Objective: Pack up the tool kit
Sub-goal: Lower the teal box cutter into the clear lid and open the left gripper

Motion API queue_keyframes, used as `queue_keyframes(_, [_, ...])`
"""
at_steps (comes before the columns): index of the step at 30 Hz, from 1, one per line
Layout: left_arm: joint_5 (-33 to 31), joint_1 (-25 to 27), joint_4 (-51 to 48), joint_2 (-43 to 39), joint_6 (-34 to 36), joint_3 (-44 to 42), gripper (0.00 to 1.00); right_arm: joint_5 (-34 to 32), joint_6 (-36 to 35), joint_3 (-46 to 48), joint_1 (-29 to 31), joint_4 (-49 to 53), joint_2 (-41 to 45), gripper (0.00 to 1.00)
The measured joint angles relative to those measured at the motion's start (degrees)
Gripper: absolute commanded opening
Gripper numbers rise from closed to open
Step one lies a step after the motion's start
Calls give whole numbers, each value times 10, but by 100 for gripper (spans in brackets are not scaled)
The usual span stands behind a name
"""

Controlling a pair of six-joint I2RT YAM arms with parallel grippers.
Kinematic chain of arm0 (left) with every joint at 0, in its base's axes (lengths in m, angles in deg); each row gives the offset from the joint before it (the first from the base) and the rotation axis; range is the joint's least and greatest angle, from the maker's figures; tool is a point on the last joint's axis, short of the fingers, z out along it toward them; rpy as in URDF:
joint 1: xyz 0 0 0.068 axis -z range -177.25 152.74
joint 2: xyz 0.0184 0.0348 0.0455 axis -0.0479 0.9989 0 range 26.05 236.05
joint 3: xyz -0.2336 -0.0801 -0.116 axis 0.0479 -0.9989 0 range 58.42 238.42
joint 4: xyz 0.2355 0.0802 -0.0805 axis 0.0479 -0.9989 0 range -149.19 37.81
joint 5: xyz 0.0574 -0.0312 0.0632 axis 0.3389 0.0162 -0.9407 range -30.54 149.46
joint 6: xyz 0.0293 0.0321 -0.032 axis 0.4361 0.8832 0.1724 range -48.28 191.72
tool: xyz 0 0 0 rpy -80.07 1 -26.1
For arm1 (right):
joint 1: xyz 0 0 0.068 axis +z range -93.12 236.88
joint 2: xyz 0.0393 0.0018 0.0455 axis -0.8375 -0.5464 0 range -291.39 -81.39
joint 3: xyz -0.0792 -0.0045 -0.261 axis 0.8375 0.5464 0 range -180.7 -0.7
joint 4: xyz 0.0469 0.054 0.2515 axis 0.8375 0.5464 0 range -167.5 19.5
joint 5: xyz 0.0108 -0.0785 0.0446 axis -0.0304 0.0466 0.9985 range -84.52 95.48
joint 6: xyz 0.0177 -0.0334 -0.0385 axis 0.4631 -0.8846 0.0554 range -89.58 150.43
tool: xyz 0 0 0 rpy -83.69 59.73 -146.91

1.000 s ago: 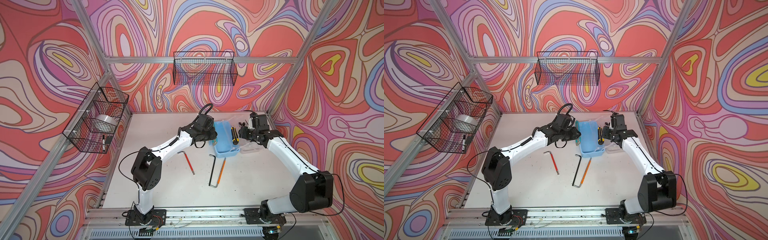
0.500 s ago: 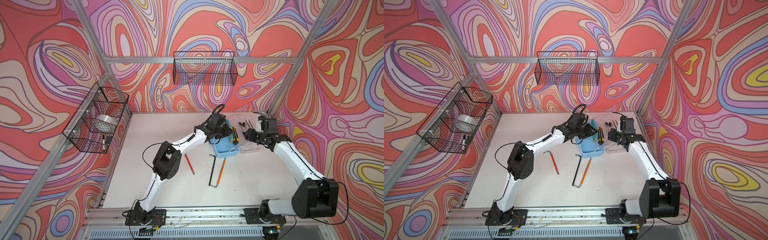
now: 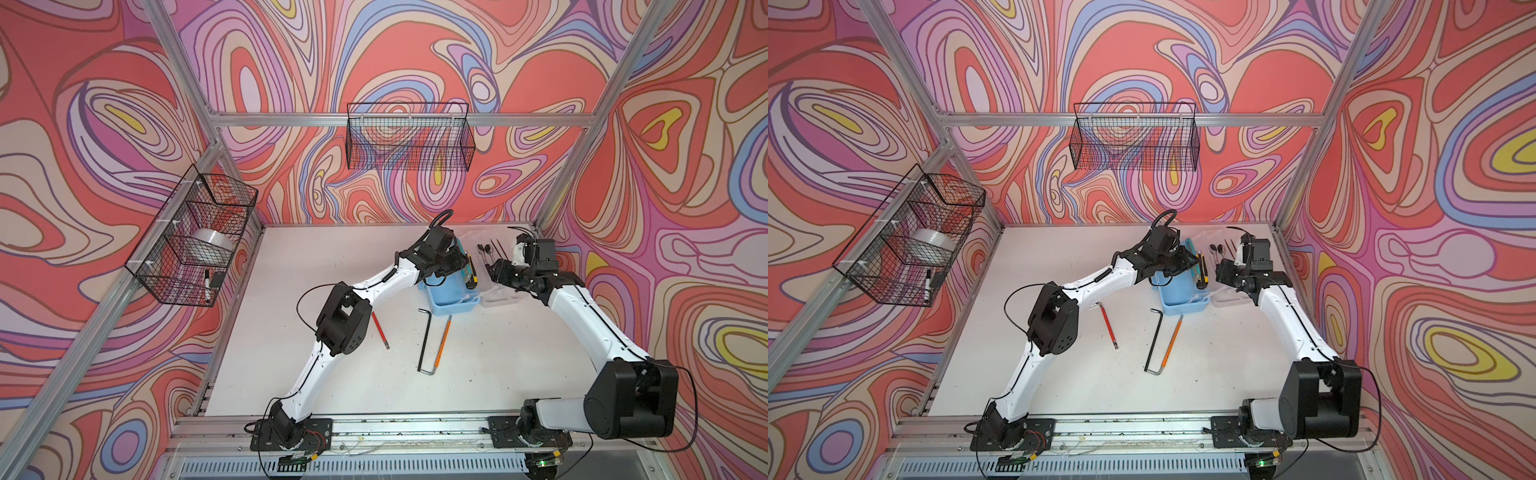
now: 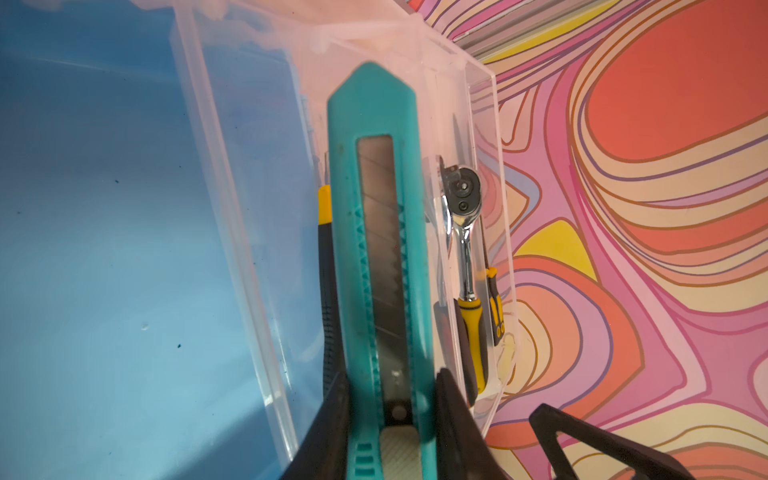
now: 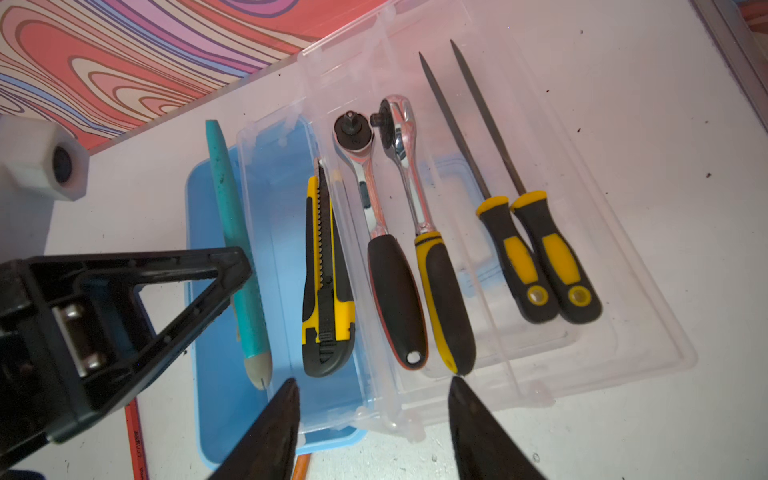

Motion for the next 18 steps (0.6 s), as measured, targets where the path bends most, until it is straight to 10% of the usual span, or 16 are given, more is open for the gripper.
queue_keyframes(9, [-3, 0, -39, 25, 2, 23, 15, 1, 0, 0, 0, -1, 0, 59])
queue_keyframes(18, [0, 0, -56, 27, 8, 35, 47, 2, 0, 0, 0, -1, 0, 58])
